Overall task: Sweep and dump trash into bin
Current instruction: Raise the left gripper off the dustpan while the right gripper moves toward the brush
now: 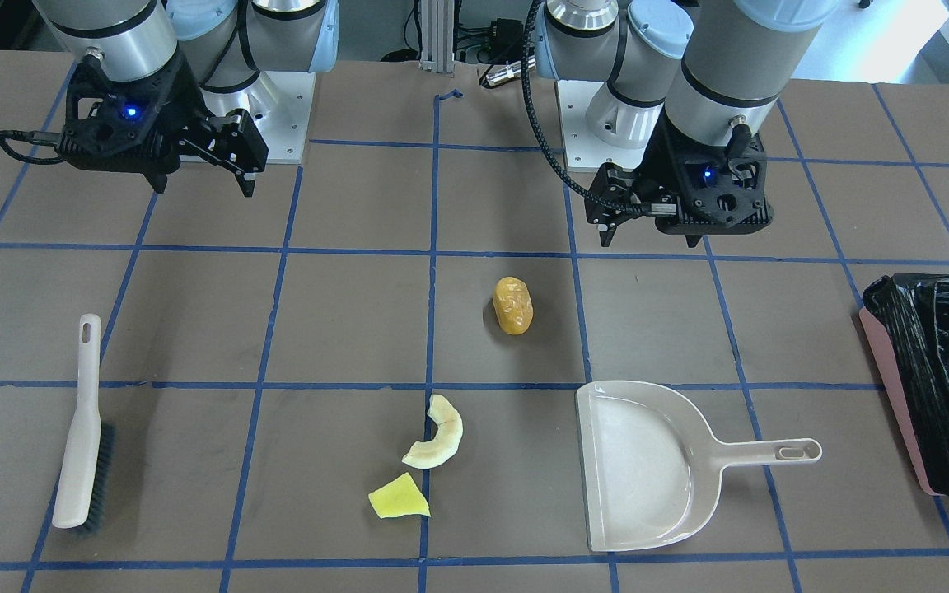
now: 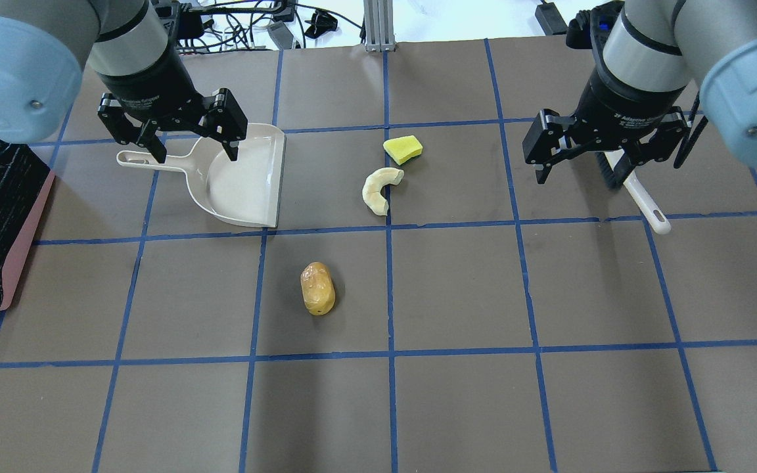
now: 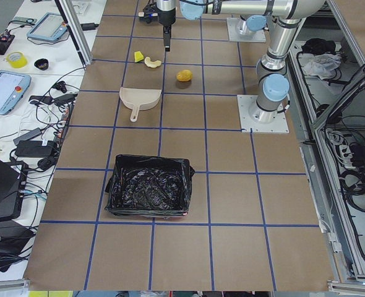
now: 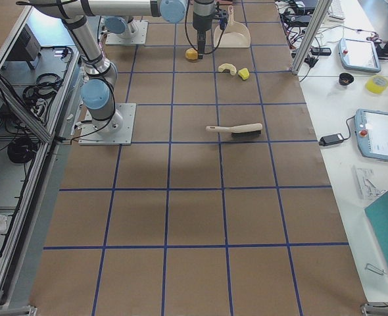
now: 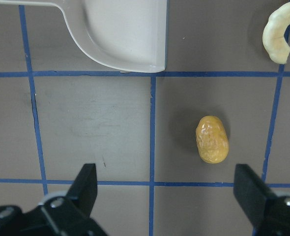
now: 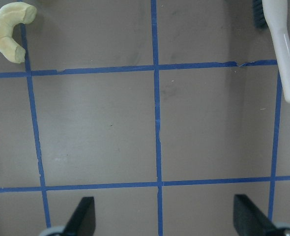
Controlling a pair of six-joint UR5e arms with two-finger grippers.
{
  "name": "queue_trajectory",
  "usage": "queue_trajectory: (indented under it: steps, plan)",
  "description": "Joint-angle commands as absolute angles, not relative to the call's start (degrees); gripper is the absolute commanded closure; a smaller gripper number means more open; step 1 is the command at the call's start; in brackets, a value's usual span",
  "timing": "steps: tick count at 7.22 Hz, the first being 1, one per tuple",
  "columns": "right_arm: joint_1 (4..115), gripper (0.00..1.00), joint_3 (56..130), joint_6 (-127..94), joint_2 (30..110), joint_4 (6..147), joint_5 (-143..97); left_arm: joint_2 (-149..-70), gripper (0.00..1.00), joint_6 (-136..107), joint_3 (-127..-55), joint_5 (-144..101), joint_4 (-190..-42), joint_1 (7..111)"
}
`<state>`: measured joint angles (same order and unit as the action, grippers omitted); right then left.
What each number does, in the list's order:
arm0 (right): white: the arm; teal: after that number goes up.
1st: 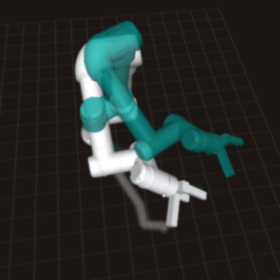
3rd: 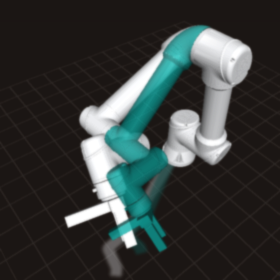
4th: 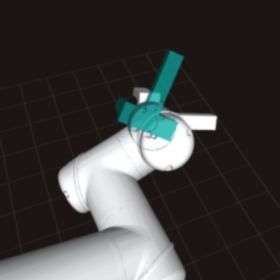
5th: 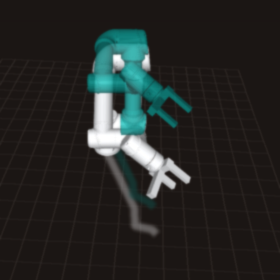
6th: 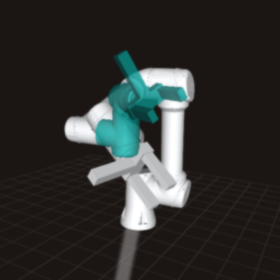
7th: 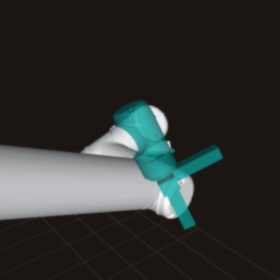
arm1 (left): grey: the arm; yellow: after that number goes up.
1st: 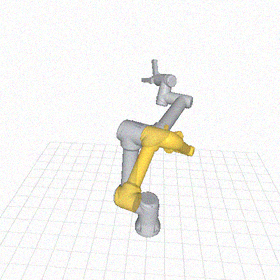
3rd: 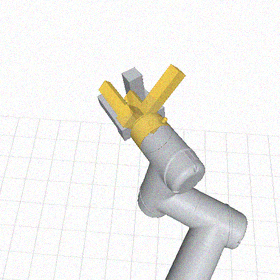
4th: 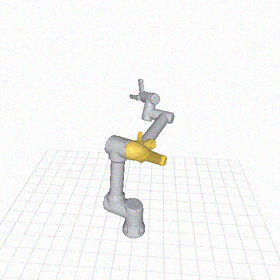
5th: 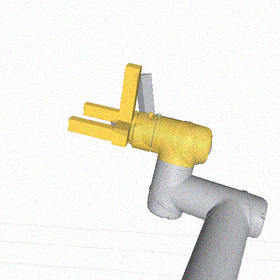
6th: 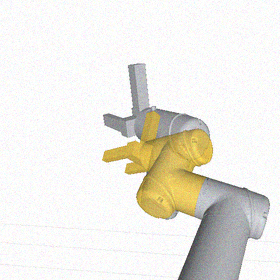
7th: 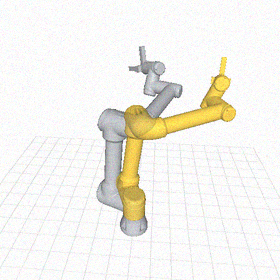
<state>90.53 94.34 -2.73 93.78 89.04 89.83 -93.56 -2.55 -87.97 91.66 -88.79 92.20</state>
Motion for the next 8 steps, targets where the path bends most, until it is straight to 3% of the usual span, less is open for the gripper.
queue_trajectory:
  steps: [1,8]
  plan:
    - [90.53,0.0,94.39,-2.64,93.78,89.12,89.82,-93.52,0.0,-2.37,-87.98,91.76,-88.77,92.2]
    - [90.44,0.0,94.39,-1.94,93.78,89.3,90.17,-94.13,0.0,-8.66,-87.63,90.97,-88.77,87.12]
